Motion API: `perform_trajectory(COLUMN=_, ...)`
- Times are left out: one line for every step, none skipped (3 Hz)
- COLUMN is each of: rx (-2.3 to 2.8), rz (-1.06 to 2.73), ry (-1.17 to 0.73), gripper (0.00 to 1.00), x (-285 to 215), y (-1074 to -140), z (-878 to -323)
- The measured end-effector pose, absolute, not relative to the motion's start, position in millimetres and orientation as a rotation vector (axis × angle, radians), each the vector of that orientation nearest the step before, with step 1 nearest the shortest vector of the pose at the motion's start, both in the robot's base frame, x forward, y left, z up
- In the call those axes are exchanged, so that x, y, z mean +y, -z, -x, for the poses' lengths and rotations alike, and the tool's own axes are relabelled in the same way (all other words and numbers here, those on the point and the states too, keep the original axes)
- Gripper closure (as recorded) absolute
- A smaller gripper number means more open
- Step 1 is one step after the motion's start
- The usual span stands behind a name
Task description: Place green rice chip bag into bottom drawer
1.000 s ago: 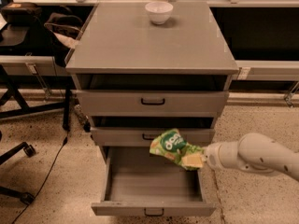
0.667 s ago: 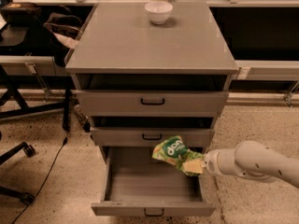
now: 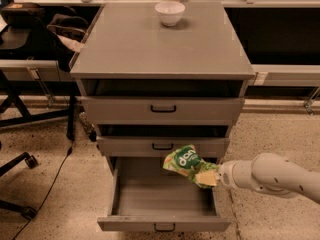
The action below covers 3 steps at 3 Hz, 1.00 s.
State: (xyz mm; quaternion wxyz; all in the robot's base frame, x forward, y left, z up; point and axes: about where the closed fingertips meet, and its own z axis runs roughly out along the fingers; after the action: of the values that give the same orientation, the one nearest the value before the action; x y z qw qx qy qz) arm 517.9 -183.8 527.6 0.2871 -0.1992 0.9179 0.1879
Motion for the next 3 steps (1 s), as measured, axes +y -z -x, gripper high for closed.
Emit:
perform_trajectory(rx=2.424, rz=0.414, ry=-0.491, gripper=1.0, x=-174.9, y=-494.8, z=-508.5)
perform_trajectory(rx=2.369, rz=0.268, ry=-0.475, gripper=1.0, x=-174.3, y=-432.9, z=-535.2)
perform_trajectory(rx=2.365, rz=0.277, ry=-0.481, gripper=1.0, x=-174.1, y=-432.1, z=-535.4)
